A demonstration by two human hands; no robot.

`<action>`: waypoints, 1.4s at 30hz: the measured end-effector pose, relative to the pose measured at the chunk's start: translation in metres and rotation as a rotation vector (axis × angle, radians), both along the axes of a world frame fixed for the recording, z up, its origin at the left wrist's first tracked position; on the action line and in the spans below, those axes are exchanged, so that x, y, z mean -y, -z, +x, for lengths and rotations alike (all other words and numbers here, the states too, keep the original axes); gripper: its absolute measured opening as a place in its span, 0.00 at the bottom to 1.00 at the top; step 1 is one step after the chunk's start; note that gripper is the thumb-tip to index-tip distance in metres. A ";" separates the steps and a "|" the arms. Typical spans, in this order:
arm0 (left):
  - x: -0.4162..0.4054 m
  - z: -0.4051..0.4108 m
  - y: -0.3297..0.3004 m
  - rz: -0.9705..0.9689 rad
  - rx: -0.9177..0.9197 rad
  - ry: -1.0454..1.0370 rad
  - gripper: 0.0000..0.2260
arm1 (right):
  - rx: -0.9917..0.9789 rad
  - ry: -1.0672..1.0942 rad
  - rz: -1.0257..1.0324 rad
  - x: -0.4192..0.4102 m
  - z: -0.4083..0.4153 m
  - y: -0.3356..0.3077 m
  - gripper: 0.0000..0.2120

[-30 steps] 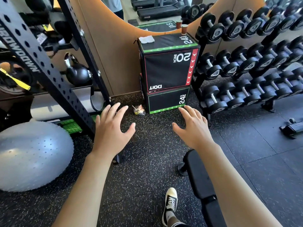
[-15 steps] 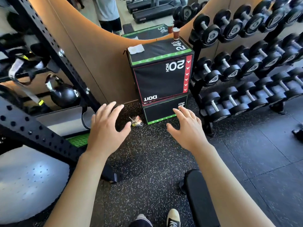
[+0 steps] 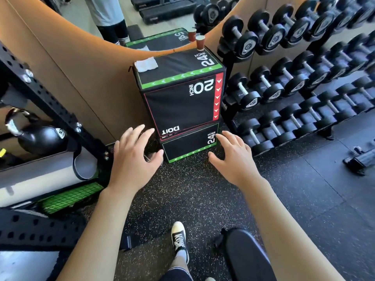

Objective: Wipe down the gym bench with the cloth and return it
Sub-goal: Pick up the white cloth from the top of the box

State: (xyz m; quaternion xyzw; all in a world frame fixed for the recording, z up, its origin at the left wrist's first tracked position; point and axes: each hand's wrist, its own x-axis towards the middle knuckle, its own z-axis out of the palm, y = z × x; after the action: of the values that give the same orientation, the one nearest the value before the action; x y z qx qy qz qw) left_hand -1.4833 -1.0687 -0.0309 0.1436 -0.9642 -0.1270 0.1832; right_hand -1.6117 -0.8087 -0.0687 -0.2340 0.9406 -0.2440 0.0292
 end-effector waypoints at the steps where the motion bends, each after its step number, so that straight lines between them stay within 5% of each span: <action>1: 0.010 -0.012 0.001 0.008 -0.005 -0.001 0.29 | -0.007 0.000 0.005 0.010 -0.012 -0.001 0.32; 17: 0.203 -0.220 0.008 0.077 -0.005 -0.026 0.30 | -0.033 -0.020 0.075 0.193 -0.226 -0.014 0.32; 34: 0.265 -0.437 0.017 0.061 0.003 -0.202 0.30 | -0.001 -0.219 0.025 0.287 -0.502 -0.007 0.31; 42: 0.299 -0.482 0.033 0.093 0.063 -0.274 0.30 | 0.028 -0.326 0.029 0.346 -0.561 0.010 0.30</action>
State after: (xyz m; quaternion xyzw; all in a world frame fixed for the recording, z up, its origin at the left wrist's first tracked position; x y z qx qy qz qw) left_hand -1.9656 -1.3672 -0.0636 0.2864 -0.9338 -0.1408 0.1618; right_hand -2.1732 -1.1552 -0.0787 -0.3799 0.8930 -0.2257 0.0851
